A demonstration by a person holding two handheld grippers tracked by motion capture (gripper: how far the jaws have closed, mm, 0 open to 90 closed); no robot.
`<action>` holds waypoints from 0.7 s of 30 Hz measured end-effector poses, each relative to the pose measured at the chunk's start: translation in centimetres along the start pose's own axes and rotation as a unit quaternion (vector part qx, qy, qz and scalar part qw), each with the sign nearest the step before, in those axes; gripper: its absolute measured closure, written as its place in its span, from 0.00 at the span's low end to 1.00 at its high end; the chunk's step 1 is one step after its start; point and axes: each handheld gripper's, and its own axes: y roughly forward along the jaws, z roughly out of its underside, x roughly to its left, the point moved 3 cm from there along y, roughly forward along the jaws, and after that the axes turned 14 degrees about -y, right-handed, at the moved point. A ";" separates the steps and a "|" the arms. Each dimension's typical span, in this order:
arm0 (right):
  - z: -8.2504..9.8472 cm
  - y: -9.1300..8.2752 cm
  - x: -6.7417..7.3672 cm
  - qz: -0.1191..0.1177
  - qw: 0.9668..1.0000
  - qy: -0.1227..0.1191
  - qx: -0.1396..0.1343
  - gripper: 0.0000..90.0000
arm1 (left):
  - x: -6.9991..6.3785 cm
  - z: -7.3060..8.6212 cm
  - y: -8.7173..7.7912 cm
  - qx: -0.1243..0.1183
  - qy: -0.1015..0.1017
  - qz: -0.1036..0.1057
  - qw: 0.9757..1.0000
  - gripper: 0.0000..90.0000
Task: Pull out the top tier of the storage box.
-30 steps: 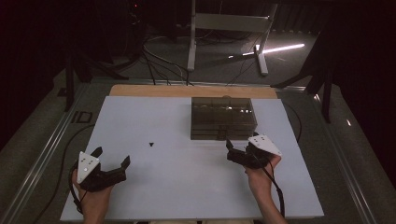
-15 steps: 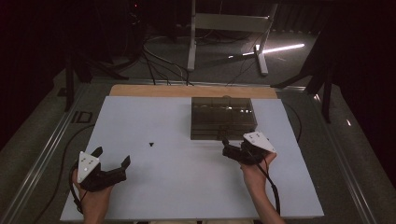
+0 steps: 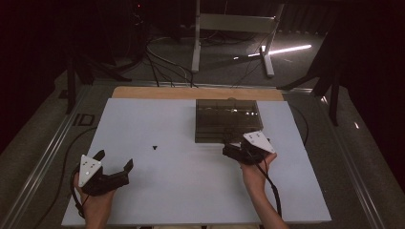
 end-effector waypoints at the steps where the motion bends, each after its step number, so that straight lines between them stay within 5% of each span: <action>1: 0.0 0.1 0.1 0.002 1.000 0.001 -0.003 0.00 | 0.0 0.0 0.0 0.000 0.000 0.000 1.000 0.00; 21: 0.8 1.9 0.8 0.038 0.999 -0.007 0.005 0.04 | 0.0 0.0 0.0 0.001 0.000 0.001 1.000 0.00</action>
